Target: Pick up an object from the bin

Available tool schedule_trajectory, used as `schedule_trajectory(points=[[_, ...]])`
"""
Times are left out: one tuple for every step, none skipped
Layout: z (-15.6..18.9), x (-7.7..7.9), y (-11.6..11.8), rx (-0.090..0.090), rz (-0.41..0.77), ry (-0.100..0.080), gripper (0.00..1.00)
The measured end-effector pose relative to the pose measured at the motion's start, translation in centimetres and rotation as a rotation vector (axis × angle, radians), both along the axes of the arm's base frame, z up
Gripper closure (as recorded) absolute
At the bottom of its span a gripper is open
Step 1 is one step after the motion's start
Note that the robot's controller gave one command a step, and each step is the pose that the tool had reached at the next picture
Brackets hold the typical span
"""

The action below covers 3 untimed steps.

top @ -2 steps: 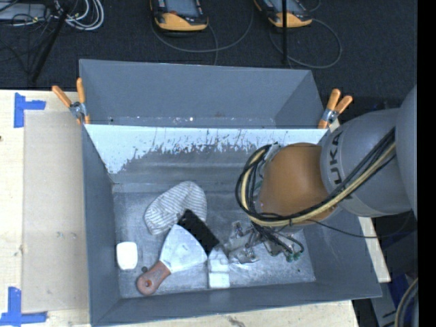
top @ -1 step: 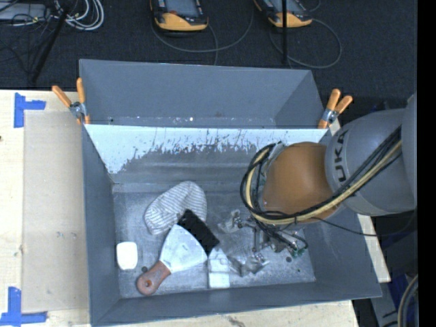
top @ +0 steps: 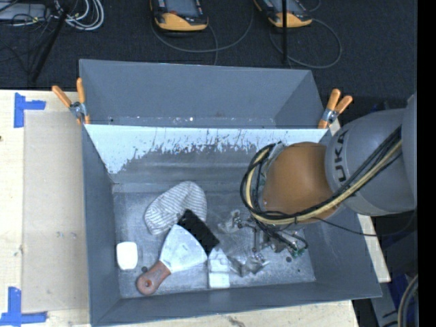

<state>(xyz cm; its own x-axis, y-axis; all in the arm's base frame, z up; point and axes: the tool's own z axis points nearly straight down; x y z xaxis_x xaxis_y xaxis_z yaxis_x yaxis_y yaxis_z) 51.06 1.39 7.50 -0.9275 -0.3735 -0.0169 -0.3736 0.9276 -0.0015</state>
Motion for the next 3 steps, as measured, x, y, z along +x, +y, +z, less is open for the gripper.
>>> schedule_trajectory(points=[[0.23, -1.52, 5.87, -0.019, 0.265, -0.014, 1.00], [0.23, -1.52, 5.87, -0.019, 0.266, -0.014, 1.00], [0.22, -1.07, 5.35, -0.009, 0.269, -0.002, 1.00]])
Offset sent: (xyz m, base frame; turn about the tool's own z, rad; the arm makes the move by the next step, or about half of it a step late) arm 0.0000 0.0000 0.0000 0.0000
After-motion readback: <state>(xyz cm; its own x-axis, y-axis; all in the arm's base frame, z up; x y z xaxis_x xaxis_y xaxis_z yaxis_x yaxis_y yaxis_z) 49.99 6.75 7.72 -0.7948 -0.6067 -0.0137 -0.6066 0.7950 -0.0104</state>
